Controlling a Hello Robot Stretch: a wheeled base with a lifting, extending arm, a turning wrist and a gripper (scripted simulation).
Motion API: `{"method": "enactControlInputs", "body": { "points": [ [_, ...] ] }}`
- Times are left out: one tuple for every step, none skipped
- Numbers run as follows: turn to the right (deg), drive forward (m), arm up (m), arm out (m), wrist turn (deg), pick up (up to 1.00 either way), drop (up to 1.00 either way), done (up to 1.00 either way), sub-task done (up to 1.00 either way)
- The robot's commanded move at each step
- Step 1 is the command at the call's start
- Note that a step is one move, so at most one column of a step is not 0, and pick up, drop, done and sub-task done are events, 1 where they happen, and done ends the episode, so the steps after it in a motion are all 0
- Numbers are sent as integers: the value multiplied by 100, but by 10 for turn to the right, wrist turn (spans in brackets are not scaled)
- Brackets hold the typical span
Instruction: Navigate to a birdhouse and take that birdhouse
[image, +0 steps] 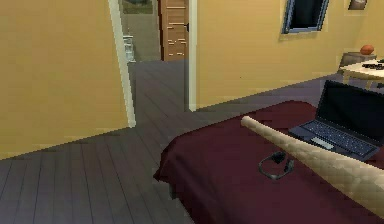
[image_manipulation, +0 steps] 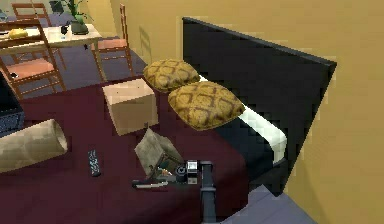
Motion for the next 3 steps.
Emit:
{"method": "enactControlInputs", "body": {
  "points": [
    [0, 0, 0, 0, 0, 100, 0, 0, 0],
    [0, 0, 10, 0, 0, 0, 0, 0, 0],
    [0, 0, 0, 0, 0, 0, 0, 100, 0]
  ]
}}
